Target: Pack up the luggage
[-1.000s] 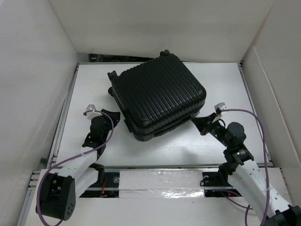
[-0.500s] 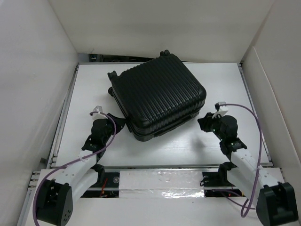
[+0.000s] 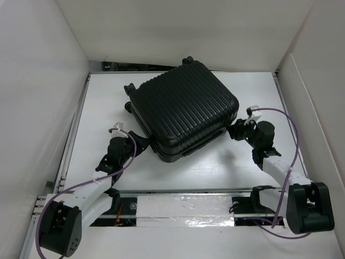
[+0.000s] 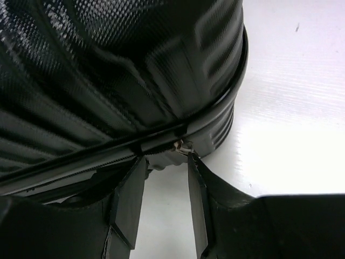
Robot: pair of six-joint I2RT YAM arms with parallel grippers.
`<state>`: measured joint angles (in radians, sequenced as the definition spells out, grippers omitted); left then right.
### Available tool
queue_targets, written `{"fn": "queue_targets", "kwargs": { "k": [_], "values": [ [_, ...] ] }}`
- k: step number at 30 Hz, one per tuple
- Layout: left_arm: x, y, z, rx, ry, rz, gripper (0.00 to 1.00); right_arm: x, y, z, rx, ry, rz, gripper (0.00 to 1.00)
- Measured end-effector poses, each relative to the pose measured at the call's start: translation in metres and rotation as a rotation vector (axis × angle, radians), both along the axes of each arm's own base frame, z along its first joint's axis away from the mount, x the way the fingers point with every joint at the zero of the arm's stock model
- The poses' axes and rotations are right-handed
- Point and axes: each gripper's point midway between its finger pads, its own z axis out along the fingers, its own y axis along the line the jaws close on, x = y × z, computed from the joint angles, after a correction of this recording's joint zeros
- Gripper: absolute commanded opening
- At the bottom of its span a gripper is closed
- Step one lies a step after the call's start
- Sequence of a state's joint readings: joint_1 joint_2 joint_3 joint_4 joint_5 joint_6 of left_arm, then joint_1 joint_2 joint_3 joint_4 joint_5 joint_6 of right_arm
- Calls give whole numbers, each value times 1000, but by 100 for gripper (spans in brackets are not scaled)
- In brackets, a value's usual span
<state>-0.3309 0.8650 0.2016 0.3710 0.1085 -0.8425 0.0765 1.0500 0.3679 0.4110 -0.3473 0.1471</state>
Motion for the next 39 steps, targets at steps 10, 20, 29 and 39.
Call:
{"fn": "queue_targets", "kwargs": {
  "k": [10, 20, 29, 39],
  "values": [
    [-4, -6, 1, -13, 4, -34, 41, 23, -7, -6, 10, -11, 18, 23],
    [-9, -10, 3, -20, 3, -61, 40, 29, -9, -14, 55, 4, 35, 46],
    [-10, -10, 4, -21, 0, -68, 39, 35, -11, -7, 92, -22, 87, 40],
    [-11, -15, 8, -35, -11, -91, 38, 42, -3, -4, 104, -14, 152, 14]
  ]
}}
